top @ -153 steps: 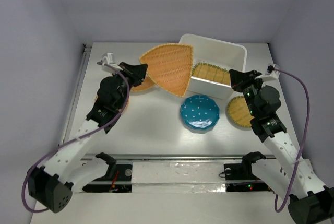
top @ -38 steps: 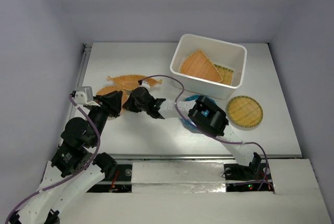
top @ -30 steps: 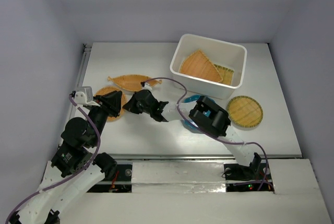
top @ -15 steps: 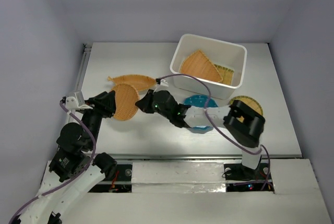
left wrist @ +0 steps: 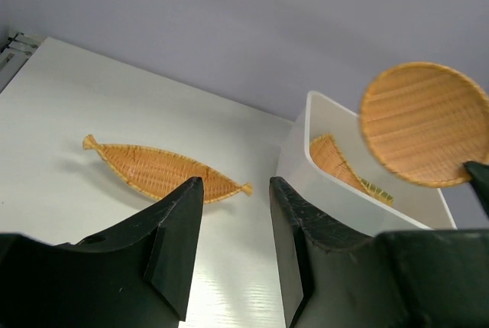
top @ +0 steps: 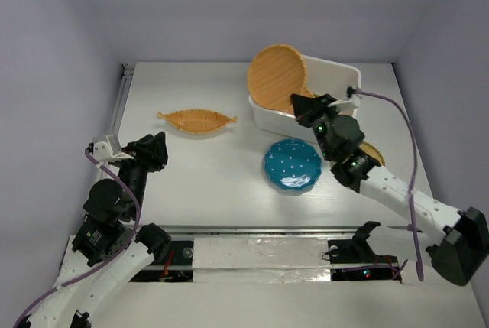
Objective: Place the plates into the plastic bin on the countertop
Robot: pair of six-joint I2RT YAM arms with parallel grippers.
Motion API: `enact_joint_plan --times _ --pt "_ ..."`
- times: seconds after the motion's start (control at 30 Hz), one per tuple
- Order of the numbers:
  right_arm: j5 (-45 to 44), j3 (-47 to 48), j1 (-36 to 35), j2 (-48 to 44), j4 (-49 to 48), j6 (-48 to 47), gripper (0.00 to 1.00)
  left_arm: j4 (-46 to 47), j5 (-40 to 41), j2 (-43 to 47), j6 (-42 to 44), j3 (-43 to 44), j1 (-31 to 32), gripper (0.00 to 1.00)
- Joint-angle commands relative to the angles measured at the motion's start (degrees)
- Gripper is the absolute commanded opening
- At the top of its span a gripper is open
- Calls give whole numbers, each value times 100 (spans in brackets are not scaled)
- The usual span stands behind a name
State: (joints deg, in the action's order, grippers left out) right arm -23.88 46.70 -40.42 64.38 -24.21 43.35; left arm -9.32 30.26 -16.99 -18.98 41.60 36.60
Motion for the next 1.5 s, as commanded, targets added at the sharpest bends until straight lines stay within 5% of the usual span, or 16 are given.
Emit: enact_joint_plan --times 0.0,0.23,0.67,1.47 --pt "-643 -152 324 -645 196 -353 0 89 41 -199 -62 -12 -30 37" --pt "-1084 -495 940 -1226 873 -556 0 53 -117 -498 -88 23 -83 39" --pt "-513 -1128 1010 -550 654 -152 0 -61 -222 -867 -527 94 -197 41" --pt "-337 -258 2003 -120 637 -169 0 -52 -407 -1289 -765 129 -197 45"
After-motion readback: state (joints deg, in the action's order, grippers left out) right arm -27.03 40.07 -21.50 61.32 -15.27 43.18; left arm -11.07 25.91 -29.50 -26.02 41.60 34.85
